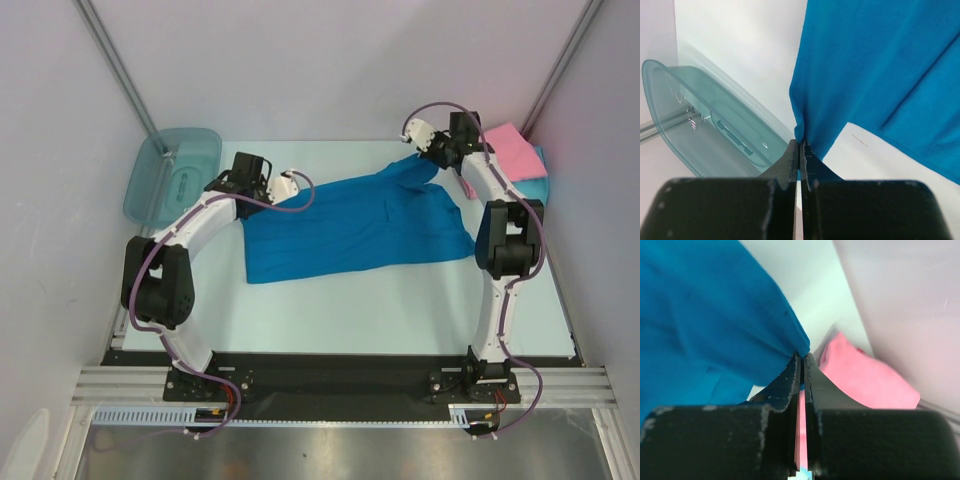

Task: Fold and stack the t-shirts
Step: Fold the tshirt

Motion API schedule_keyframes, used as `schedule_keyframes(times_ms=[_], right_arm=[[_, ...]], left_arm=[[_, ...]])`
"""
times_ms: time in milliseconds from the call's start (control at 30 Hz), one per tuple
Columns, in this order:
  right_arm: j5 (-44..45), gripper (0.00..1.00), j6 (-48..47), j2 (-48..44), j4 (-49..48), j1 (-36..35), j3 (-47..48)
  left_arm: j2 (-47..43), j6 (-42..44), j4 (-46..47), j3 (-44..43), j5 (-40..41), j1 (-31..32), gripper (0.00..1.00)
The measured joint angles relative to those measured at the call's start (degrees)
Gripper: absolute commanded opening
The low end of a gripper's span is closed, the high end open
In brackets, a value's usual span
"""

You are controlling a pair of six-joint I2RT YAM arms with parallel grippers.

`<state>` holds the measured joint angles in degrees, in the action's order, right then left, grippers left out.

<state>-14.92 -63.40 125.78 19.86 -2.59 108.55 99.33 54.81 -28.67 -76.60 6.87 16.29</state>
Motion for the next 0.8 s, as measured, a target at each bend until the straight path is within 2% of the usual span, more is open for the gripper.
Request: schedule_keyframes(times_ms=[333, 567, 800], right_arm=[[-2.54, 0.0, -2.4, -9.33, 13.07, 2.64, -1.18], [-2.49, 0.0, -3.76, -9.79, 22.29, 3.45, -1.2], [-1.92, 0.0, -4.68, -9.79, 27.52, 3.43, -1.2]], left_arm=[[0.0, 2.73, -0.52, 0.57, 0.04, 0.0, 0.0], [0.04, 4.55, -1.6, 0.55, -0.17, 0.07, 0.0], [0.61, 6.05, -3.41, 0.55, -1.29, 0.04, 0.0]])
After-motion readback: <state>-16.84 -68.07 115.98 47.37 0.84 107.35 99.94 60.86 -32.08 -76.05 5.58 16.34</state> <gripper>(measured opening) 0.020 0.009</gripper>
